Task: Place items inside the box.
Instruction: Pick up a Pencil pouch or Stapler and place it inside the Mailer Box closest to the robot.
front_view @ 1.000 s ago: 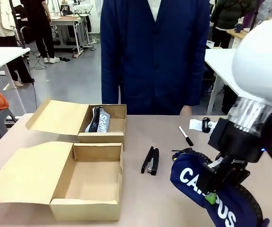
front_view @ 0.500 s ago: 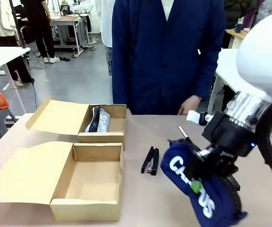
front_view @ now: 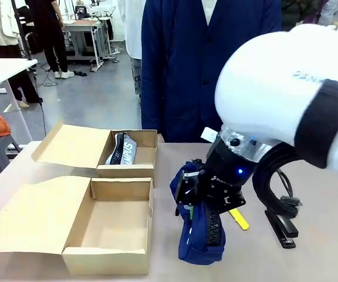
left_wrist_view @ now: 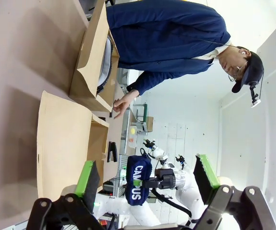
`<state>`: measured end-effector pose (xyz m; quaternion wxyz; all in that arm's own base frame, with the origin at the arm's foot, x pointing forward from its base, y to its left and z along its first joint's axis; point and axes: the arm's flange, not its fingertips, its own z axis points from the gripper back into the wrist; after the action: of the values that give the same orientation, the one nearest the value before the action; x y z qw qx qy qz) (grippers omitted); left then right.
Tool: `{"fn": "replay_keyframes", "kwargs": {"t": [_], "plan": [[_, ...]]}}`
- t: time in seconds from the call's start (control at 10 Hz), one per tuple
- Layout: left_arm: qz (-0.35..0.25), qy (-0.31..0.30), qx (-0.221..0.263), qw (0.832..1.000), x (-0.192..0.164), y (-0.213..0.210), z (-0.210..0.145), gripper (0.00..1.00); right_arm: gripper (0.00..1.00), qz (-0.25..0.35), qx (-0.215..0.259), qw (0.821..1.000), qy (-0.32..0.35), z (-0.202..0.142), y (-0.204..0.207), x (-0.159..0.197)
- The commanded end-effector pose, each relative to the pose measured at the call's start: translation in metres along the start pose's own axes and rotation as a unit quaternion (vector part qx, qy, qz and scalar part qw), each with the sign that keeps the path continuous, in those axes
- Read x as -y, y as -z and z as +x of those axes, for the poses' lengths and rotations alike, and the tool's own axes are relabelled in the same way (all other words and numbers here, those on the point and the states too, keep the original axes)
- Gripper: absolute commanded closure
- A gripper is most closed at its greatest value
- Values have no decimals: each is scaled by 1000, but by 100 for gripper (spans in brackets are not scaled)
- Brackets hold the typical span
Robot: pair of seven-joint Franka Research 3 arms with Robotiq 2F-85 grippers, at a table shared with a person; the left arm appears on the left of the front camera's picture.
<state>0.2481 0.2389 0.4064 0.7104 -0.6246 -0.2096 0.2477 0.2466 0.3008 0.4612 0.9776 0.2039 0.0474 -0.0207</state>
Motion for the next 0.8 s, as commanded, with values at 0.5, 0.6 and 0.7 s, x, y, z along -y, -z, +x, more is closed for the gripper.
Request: {"fn": "replay_keyframes", "kwargs": {"t": [0.5, 0.6, 0.7], "plan": [[-7, 9, -1, 1000, 1, 1, -2, 0, 93, 31, -97, 995, -8, -38, -34, 101], [-7, 9, -1, 1000, 1, 1, -2, 0, 93, 29, -91, 995, -9, -35, -33, 97], [-7, 9, -1, 1000, 1, 1, -2, 0, 93, 24, -93, 995, -7, -34, -32, 96]]}}
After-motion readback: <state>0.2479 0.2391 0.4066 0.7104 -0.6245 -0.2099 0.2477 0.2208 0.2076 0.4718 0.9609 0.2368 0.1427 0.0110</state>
